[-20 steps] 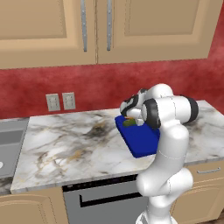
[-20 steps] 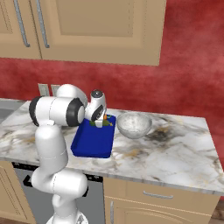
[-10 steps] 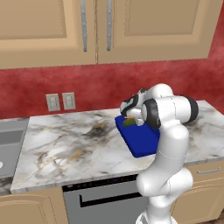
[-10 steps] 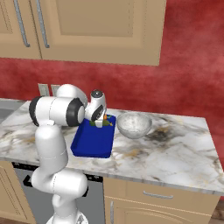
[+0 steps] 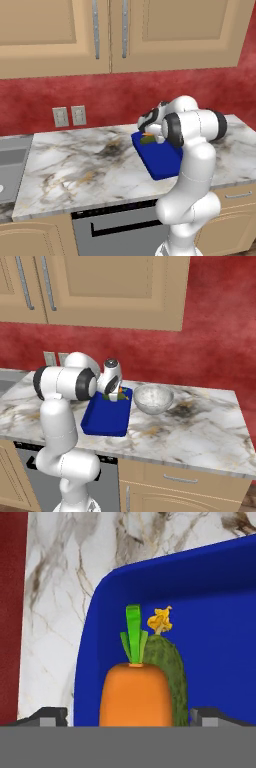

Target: Place the two vegetables and bowl onto the tray for setting up a vegetable dip station.

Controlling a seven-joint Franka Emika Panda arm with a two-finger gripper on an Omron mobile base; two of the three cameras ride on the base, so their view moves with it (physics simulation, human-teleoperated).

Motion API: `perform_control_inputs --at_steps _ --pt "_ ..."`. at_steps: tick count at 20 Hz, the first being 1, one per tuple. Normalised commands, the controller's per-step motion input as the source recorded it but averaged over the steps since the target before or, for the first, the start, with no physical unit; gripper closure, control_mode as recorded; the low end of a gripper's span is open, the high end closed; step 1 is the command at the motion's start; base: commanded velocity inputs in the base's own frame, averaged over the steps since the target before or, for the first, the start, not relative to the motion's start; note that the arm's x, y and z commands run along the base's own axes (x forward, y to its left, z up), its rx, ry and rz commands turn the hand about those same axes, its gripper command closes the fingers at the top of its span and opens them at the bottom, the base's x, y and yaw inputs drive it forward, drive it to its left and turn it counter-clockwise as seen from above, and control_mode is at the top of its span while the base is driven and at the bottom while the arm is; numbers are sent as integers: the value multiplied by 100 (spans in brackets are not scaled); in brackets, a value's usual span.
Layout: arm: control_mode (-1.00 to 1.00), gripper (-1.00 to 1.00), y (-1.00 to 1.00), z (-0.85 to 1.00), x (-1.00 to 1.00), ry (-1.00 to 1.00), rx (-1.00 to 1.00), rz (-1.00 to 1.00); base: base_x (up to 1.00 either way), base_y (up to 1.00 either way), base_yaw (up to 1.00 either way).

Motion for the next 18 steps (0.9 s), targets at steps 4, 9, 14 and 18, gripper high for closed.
perform_control_inputs --at_steps 4,9,14,18 --pt "-100 -100 -18 25 -2 0 0 0 0 0 0" --pt "-100 -100 -13 40 0 0 0 0 0 0 0" --pt "-100 -100 -12 44 -10 0 0 0 0 0 0" --pt "-100 -100 -10 33 -34 0 0 -2 0 0 0"
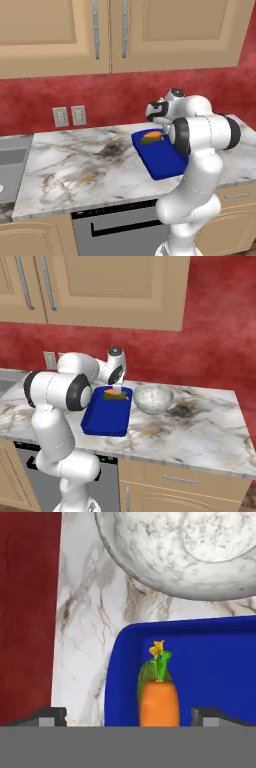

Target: Place the two vegetables and bowl onto the tray for setting up a vegetable dip station.

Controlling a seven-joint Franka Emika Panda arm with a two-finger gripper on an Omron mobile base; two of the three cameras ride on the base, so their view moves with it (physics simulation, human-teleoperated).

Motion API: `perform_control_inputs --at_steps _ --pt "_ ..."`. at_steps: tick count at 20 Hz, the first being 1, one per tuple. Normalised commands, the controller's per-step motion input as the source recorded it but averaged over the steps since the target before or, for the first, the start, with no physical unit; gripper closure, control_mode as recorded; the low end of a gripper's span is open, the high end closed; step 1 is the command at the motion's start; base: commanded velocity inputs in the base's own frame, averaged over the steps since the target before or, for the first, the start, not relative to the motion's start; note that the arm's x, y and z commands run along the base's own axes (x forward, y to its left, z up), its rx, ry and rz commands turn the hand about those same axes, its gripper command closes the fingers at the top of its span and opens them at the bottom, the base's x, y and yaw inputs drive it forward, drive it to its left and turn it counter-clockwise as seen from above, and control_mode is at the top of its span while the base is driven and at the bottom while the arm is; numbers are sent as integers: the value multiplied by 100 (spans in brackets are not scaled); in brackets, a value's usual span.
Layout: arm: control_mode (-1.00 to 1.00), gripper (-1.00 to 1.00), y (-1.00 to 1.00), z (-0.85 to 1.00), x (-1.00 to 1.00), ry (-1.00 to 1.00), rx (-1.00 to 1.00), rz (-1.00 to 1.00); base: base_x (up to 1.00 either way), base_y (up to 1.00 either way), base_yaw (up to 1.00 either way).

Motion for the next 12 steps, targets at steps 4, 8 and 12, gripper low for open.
perform_control_inputs --at_steps 4,8,12 --pt "-100 -100 -2 30 -34 3 0 -9 0 0 0" --pt "-100 -100 -5 38 -31 7 0 -12 0 0 0" --pt "-100 -100 -4 35 -30 9 0 -15 0 0 0"
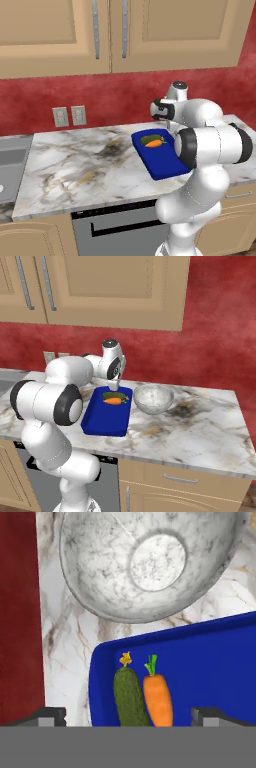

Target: Place the two vegetables and bowl onto the tray for setting up a vegetable dip station.

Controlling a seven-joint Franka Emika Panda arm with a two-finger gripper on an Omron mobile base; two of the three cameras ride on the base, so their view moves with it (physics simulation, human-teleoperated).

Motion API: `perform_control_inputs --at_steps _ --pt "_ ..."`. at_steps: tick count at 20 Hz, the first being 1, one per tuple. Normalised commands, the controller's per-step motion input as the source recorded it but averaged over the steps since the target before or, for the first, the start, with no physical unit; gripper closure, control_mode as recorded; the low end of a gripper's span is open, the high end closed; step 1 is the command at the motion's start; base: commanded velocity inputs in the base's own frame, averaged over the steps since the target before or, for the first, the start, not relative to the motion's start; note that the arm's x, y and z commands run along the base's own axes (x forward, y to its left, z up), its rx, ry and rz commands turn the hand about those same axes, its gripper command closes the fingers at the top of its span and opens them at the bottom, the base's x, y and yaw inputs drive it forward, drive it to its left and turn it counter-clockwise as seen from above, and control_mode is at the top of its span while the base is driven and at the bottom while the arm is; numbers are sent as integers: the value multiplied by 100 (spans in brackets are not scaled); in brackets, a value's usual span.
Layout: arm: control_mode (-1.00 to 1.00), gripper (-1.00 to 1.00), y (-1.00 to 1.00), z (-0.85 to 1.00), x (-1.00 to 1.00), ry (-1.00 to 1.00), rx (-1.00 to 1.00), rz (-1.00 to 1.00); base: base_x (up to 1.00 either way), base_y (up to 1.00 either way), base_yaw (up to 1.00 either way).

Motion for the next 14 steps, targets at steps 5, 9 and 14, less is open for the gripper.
perform_control_inputs --at_steps 5,9,14 --pt "-100 -100 -7 20 -26 8 0 -19 0 0 0" --pt "-100 -100 -14 2 -22 2 0 -18 0 0 0" --pt "-100 -100 -17 0 -24 0 0 -14 0 0 0"
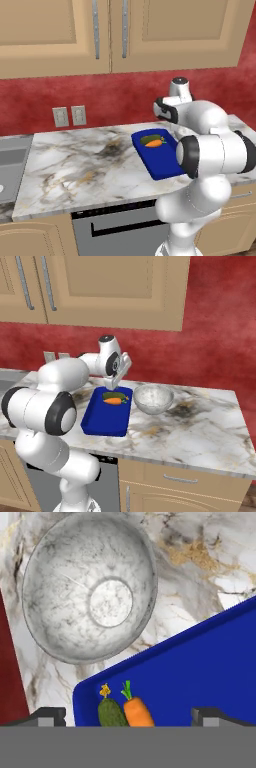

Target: Place the two vegetables and bowl onto the tray for setting up a vegetable dip station.

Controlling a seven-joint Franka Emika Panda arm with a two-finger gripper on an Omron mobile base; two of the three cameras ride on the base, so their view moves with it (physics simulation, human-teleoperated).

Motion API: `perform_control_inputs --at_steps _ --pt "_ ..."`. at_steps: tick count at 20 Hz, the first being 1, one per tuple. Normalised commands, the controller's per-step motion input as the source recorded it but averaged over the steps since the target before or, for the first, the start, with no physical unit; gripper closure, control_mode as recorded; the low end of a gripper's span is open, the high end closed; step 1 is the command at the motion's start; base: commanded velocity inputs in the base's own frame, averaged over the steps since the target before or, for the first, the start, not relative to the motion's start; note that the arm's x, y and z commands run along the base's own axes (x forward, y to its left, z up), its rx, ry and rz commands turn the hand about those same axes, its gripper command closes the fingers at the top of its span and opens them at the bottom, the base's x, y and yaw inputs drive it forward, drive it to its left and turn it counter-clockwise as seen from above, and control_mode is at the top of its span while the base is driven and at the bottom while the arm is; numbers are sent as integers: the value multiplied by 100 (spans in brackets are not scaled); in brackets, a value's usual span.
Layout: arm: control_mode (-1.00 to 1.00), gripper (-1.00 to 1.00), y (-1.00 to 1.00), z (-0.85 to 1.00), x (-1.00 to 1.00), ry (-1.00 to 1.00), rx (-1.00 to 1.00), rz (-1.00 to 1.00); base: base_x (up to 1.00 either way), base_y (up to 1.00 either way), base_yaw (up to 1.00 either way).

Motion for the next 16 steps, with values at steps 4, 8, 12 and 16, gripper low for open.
perform_control_inputs --at_steps 4,8,12,16 --pt "-100 -100 -9 10 -13 1 0 -16 0 0 0" --pt "-100 -100 -18 0 -13 0 0 -14 0 0 0" --pt "-100 -100 -20 0 -18 1 0 -12 0 0 0" --pt "-100 -100 -21 0 -18 1 0 -7 0 0 0"
